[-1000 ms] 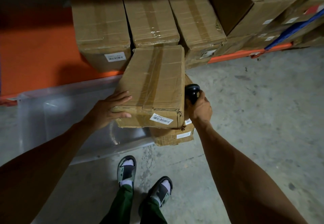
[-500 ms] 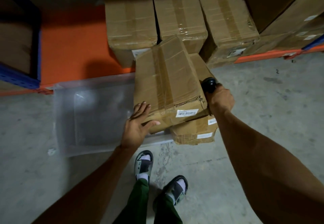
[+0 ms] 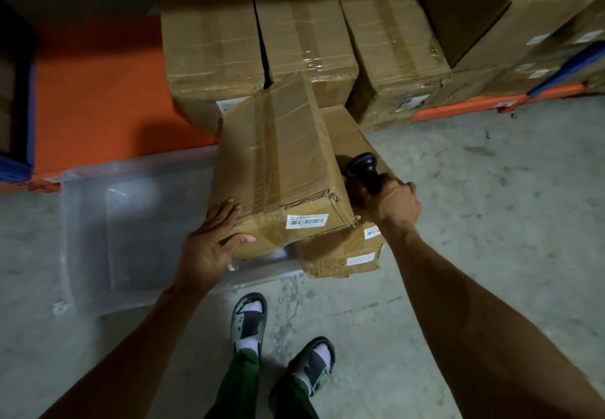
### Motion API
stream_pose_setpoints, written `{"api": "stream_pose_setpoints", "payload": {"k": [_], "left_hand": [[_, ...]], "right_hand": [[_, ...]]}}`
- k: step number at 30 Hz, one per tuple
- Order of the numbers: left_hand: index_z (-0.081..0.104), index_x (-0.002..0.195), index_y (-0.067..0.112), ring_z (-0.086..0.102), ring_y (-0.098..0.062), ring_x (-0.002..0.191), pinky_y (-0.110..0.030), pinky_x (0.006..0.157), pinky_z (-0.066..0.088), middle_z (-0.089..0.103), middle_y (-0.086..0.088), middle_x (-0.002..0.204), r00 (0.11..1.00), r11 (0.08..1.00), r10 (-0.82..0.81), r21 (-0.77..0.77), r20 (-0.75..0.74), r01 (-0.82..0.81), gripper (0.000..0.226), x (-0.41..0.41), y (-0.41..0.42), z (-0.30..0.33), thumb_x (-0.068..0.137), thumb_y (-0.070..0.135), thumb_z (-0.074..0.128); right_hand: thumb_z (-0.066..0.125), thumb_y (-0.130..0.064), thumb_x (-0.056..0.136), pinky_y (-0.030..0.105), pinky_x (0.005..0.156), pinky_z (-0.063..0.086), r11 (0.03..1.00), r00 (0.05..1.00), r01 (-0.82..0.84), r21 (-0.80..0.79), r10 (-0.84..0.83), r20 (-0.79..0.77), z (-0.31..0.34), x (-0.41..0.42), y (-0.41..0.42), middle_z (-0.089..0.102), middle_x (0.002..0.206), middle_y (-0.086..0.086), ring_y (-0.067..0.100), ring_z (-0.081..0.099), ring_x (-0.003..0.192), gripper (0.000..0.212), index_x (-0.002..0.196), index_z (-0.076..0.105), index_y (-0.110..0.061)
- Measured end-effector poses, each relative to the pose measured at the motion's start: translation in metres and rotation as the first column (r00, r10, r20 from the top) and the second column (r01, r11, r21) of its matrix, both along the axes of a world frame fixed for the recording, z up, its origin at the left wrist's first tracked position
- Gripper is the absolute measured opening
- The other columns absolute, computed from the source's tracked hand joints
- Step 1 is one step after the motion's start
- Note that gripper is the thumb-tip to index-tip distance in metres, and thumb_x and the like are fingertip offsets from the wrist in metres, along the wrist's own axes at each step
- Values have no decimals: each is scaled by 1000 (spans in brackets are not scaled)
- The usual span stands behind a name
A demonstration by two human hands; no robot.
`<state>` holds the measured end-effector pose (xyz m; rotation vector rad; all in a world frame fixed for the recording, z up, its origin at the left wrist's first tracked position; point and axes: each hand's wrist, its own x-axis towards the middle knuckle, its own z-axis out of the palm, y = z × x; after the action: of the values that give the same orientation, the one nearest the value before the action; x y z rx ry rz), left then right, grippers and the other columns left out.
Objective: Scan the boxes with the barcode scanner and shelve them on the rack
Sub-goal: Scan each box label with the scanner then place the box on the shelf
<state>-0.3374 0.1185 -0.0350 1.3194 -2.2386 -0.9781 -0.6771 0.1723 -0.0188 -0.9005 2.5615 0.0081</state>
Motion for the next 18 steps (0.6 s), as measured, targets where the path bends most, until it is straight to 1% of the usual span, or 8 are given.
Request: {"api": "stream_pose_setpoints", "payload": {"k": [3,5,7,9,13,16,17,18], "left_hand": [[65,127,8,47,-24,137,-31,114,33,53,-7,143,1000,1000,-10,-15,11,10,52,-1,0,2,78,22,79],[66,127,9,44,-21,139,-28,116,31,53,-5,144,1000,1000,5,15,7,-5,53,-2,0,2,79,28,76],[66,128,9,43,-21,140,-28,116,30,52,-4,144,999,998,28,53,-16,-27,54,-3,1,2,78,26,77],[65,128,11,43,-21,140,-27,117,29,52,-3,144,998,997,40,67,-38,-38,55,-3,2,2,77,25,78],[64,129,11,44,-20,139,-27,117,30,52,-1,144,999,997,38,67,-34,-36,57,-5,1,1,77,31,75],[64,130,11,42,-17,140,-24,117,28,51,1,144,998,993,60,102,-26,-57,60,-5,0,2,76,36,73],[64,130,12,42,-16,140,-25,117,29,51,2,145,998,993,62,105,-29,-59,61,-5,0,2,76,38,73],[64,130,12,42,-17,140,-28,117,30,51,2,145,997,993,63,107,-31,-60,62,-6,1,3,75,39,73]], "right_hand": [[61,-51,99,45,96,48,1000,1000,-7,-17,7,4,1,1,4,66,122,13,32,52,123,48,132,58,-16],[60,-53,97,47,102,45,998,1000,-18,-59,18,-1,2,2,9,62,131,15,34,50,126,59,141,50,-14],[58,-57,97,48,106,40,993,1000,-23,-114,21,-19,2,5,12,57,137,17,36,48,128,66,145,46,-12],[56,-59,96,48,107,38,989,999,-39,-146,35,-30,1,6,13,55,140,17,36,47,128,69,146,44,-13],[57,-59,96,48,109,36,989,999,-49,-141,47,-15,-1,4,5,53,141,18,36,47,130,71,148,40,-15],[58,-63,94,48,111,35,961,1000,4,-276,2,20,9,10,-1,52,143,18,35,46,131,76,151,40,-16],[56,-67,93,48,113,35,932,997,38,-359,-13,72,15,15,-2,51,147,16,33,45,134,79,153,40,-19],[56,-70,91,47,115,35,885,985,99,-454,-23,170,24,22,-1,49,151,12,30,44,138,82,155,39,-23]]}}
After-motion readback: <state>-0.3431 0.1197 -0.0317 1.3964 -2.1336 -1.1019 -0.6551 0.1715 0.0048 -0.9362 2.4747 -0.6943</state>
